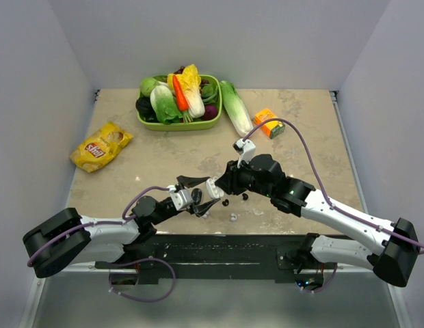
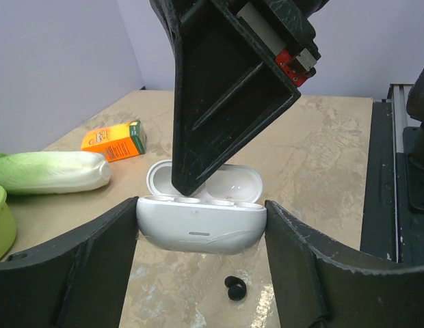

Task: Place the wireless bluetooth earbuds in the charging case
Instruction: Open the charging case.

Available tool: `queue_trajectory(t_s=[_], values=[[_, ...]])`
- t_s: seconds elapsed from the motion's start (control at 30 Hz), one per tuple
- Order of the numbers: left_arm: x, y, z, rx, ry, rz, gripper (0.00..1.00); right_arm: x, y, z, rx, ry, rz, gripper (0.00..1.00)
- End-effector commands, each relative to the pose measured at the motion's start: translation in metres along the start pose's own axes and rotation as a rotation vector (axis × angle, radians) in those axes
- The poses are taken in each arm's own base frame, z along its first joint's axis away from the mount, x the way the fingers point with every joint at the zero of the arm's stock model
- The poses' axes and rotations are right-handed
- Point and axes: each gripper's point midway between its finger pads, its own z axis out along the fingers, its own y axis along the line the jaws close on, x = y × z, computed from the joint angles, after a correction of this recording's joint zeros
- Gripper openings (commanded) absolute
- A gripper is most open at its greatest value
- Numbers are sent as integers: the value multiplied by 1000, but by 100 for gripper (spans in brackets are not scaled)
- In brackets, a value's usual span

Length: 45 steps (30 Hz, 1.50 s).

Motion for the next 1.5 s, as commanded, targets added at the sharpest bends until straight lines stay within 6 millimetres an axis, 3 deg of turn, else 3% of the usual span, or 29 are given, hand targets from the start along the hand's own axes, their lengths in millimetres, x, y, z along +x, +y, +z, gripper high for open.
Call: queue_trajectory(t_s=[0.0,0.2,0.23,0.3,0.4,0.47,0.6,0.63,0.67,0.83,0.87,0.9,1.27,1.3,1.37,1.4,1.43,1.47], values=[[-116,10,-5,-41,-450,97,0,-27,2,-4,11,-86,-34,28],[-115,11,-2,-42,-447,88,0,-31,1,-6,27,-83,-66,22],[-114,10,-1,-41,-445,85,0,-32,1,-6,27,-85,-69,18],[-113,11,0,-42,-442,77,0,-32,0,-6,33,-81,-75,1],[-112,12,1,-51,-437,60,0,-34,-1,-8,44,-79,-95,0],[-108,16,2,-73,-422,43,7,-35,-1,-10,49,-74,-111,0],[-102,25,3,-119,-389,5,30,-45,0,-17,55,-94,-147,0],[-99,27,4,-130,-372,-5,45,-45,-1,-18,59,-89,-154,0],[-99,28,5,-137,-368,-11,51,-46,0,-19,51,-89,-173,0],[-92,36,11,-178,-319,-43,75,-50,6,-24,37,-80,-203,0],[-92,38,10,-187,-318,-44,83,-51,6,-24,33,-80,-210,0],[-92,39,10,-193,-315,-46,100,-52,8,-26,25,-84,-214,0],[-91,39,10,-198,-284,-146,100,-65,7,-34,38,-129,-306,0],[-80,37,12,-190,-230,-162,100,-67,3,-36,58,-141,-323,0],[-86,28,19,-132,-188,-199,100,-78,-4,-47,98,-200,-386,0],[-59,20,23,-104,-44,-224,100,-85,-3,-52,103,-235,-399,0],[-74,13,34,-47,-37,-245,100,-93,-2,-58,108,-271,-407,0],[-69,8,38,-18,11,-260,100,-101,1,-64,106,-292,-432,0]])
